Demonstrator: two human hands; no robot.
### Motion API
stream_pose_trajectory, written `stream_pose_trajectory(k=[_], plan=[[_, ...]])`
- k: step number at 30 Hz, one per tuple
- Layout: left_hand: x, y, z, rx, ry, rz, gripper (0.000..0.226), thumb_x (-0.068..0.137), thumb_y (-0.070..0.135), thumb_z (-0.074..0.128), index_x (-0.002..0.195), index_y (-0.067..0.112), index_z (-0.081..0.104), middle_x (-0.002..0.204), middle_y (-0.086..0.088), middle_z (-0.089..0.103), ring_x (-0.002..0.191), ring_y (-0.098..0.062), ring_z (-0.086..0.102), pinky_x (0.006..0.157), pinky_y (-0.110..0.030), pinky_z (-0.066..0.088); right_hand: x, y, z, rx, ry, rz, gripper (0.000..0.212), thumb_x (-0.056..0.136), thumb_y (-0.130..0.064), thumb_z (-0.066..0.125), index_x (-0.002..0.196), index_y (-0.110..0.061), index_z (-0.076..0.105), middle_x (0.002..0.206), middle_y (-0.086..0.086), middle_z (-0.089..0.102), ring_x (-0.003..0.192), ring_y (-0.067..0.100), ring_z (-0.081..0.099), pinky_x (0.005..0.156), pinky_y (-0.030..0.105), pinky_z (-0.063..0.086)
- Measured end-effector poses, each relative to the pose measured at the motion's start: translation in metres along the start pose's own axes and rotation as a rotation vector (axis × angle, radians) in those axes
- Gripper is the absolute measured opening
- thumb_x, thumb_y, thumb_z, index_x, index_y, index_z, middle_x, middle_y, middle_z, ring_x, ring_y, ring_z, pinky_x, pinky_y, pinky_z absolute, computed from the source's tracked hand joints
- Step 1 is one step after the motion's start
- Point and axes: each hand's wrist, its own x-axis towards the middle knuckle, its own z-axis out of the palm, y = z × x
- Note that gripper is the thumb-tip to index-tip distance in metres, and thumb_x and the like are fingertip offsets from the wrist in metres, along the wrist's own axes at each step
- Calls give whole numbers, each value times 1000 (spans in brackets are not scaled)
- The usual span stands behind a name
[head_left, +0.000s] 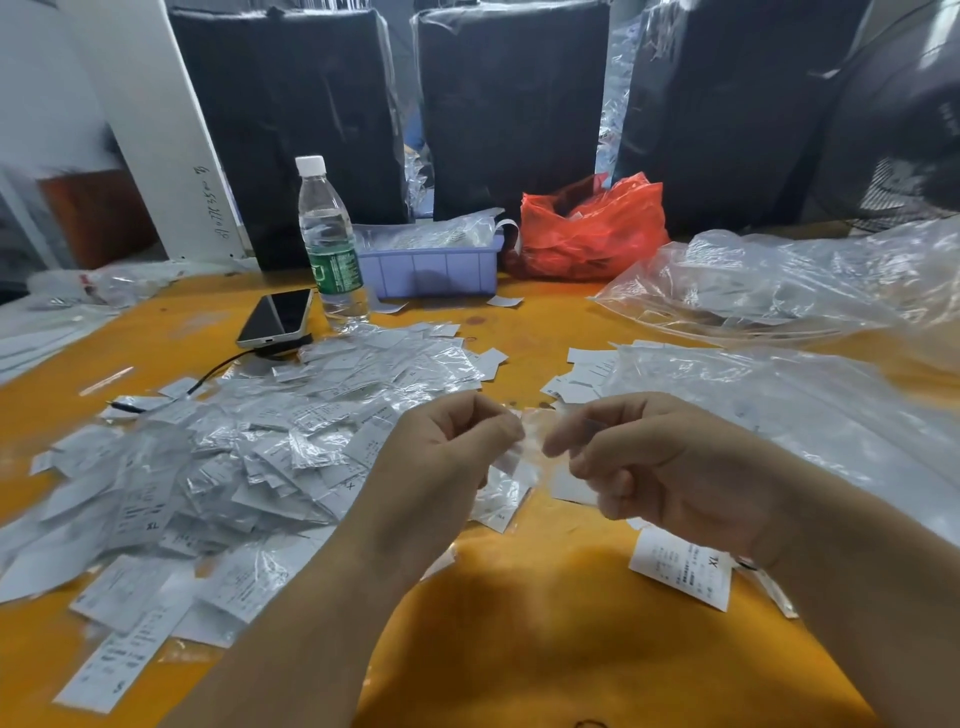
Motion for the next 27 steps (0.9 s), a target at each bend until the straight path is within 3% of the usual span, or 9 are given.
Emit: stream_pose_trajectory(k=[3,5,7,12,14,18,21,23,27], plan=[[0,-1,2,4,-48,14,18,90,19,66,73,14,68,55,7,54,49,-7,41,47,-14,35,1,2,0,-50,21,8,27,85,8,55,74,-8,74,56,4,38,48,11,36,50,25,31],[-1,-1,3,5,-76,14,21,85,34,65,72,18,69,59,-4,55,49,-5,41,49,-15,35,2,2,0,-51,32,-3,22,86,4,56,76,-7,73,55,4,38,49,11,35,49,24,31],[-2,0,3,7,-98,-2,30,80,48,59,75,21,70,81,-22,59,50,-6,42,54,-21,35,2,1,1,-46,41,-11,18,86,1,58,76,-8,72,56,4,38,49,12,35,48,24,33],[-5,5,7,11,-144,17,37,79,53,56,80,19,71,91,-25,59,53,-7,43,57,-26,35,0,0,7,-74,65,-52,8,72,-13,66,64,-15,66,65,3,43,57,12,40,54,26,38],[-6,6,8,2,-137,25,33,83,51,60,79,21,71,85,-23,59,52,-8,42,56,-25,35,-1,1,7,-94,82,-71,7,67,-17,62,62,-13,63,67,5,45,59,14,43,56,29,42],[-4,0,10,58,-49,52,19,92,23,64,75,16,68,64,-3,57,51,-8,41,53,-21,33,1,4,6,-45,57,-102,9,69,-20,64,66,-12,64,69,7,56,63,16,54,60,31,49],[-5,-2,10,71,-46,61,18,93,25,63,77,18,68,64,-1,58,56,-14,43,54,-28,36,0,6,6,4,34,-145,12,69,-12,75,78,-10,67,78,12,65,67,19,62,63,33,54],[-6,-1,9,88,-36,81,15,93,25,63,79,23,69,61,9,59,56,-11,47,53,-25,40,0,6,7,11,60,-178,20,64,-6,81,79,-9,68,77,13,65,64,19,62,61,32,54],[-6,0,8,90,17,91,21,93,20,64,107,37,64,75,12,65,58,-2,53,54,-18,47,2,4,4,101,202,-237,8,61,-13,74,66,-17,71,65,6,63,55,13,55,52,26,49]])
